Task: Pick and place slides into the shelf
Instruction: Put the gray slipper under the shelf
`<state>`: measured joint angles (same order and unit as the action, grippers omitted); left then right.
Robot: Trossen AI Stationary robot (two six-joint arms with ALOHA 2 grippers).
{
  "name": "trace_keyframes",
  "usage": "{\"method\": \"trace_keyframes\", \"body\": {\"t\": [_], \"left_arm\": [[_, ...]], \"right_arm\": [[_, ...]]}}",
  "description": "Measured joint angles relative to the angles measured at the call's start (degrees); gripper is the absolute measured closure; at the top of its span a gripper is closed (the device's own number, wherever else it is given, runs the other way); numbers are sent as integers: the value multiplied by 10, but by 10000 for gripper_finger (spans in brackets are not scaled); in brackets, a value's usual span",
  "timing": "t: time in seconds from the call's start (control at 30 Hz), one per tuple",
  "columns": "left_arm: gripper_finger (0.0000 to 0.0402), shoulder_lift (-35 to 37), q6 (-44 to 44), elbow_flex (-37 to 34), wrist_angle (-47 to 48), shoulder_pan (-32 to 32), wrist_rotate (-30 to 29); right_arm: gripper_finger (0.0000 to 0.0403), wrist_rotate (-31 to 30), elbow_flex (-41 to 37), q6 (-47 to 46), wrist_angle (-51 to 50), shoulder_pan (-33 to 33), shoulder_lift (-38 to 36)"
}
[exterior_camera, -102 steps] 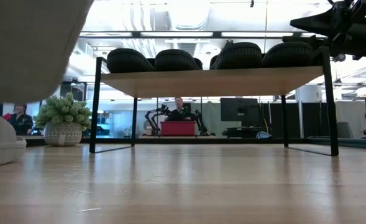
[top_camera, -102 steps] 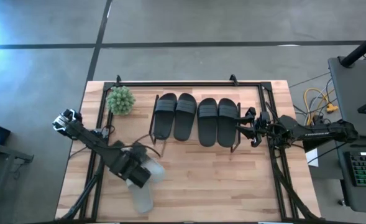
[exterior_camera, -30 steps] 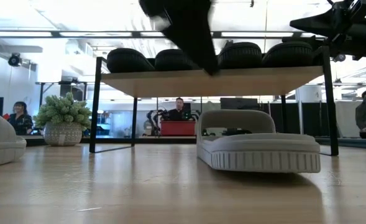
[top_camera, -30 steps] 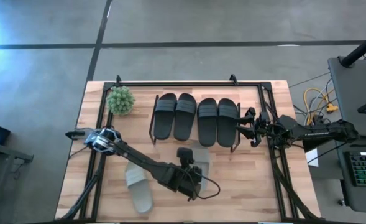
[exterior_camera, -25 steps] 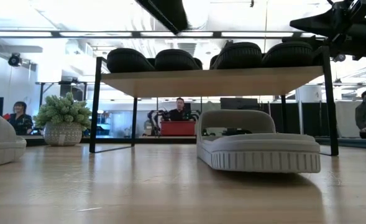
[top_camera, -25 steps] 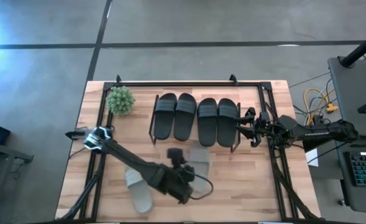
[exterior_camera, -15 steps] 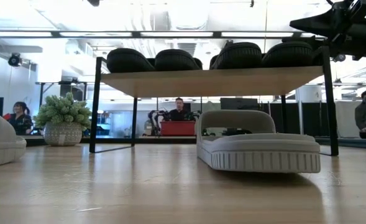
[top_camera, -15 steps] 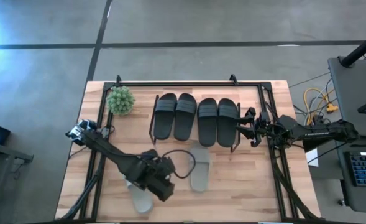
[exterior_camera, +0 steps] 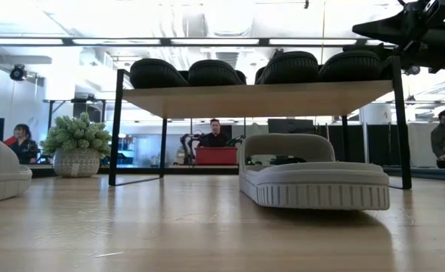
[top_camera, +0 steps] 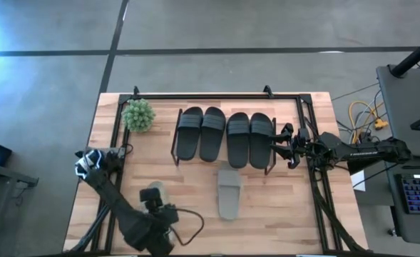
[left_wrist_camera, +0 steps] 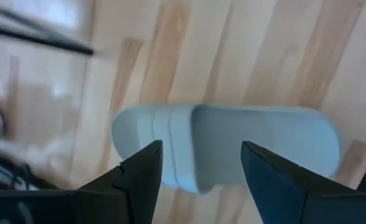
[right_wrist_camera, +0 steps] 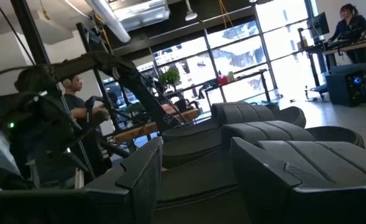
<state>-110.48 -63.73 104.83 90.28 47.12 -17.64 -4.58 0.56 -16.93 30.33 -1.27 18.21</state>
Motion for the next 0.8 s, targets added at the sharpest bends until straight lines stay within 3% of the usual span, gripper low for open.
{"method": "trace_keyframes", "body": {"t": [0.23, 0.5, 0.8], "left_arm": [[198, -41, -114, -7, -3, 46, -3], [198, -59, -195, -83, -3, 50, 24], [198, -40, -212, -136, -2, 47, 6]], "right_arm": [[220, 0, 0, 0, 0, 0, -1], [220, 0, 0, 0, 0, 0, 3], [220, 0, 0, 0, 0, 0, 5]]}}
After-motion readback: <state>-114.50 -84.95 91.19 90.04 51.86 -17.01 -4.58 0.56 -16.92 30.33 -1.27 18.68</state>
